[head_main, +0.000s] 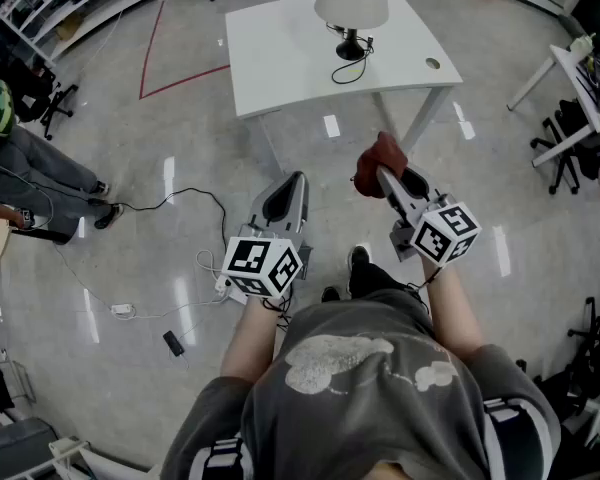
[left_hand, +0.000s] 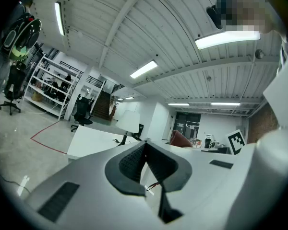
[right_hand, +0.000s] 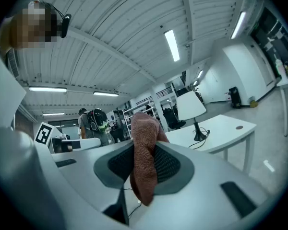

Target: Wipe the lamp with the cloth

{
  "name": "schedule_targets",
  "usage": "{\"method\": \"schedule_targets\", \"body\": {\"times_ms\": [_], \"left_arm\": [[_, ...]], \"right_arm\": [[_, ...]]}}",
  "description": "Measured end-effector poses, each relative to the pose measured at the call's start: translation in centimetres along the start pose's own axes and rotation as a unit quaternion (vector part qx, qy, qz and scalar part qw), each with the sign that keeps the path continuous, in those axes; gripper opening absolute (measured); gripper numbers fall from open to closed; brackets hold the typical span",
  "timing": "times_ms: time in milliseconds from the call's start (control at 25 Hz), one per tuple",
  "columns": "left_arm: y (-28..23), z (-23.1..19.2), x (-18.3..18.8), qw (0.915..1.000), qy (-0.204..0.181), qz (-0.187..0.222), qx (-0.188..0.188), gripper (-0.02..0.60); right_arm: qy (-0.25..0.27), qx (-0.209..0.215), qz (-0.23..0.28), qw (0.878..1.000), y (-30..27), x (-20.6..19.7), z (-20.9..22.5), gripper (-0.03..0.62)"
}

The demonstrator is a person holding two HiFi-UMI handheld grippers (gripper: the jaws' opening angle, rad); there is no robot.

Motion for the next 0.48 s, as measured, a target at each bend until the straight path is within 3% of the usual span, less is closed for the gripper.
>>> {"method": "schedule_targets", "body": {"times_ms": [240,480], "left_arm": [[-2.1,-1.5,0.4,0.9998,-0.004,0.0,0.017,0.008],[-5.6,-5.5,2.1,0.9987,-0.012,0.002,0.05,0.008]], "right_arm": [[0.001,0.009,0.0,1.0,-3.2,0.3,2.3,0.091],[-0.011,0.034,-0.01,0.999,-10.2,1.0,5.1,0.092]]}}
Point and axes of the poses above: the fingertips, and each gripper's own axes: y backward along the fingers, z to its right, x out of its top, the point moved 5 cm from there along y, backward along the fingers, and after that the axes turned 3 degrees about y, right-handed, at the moved point
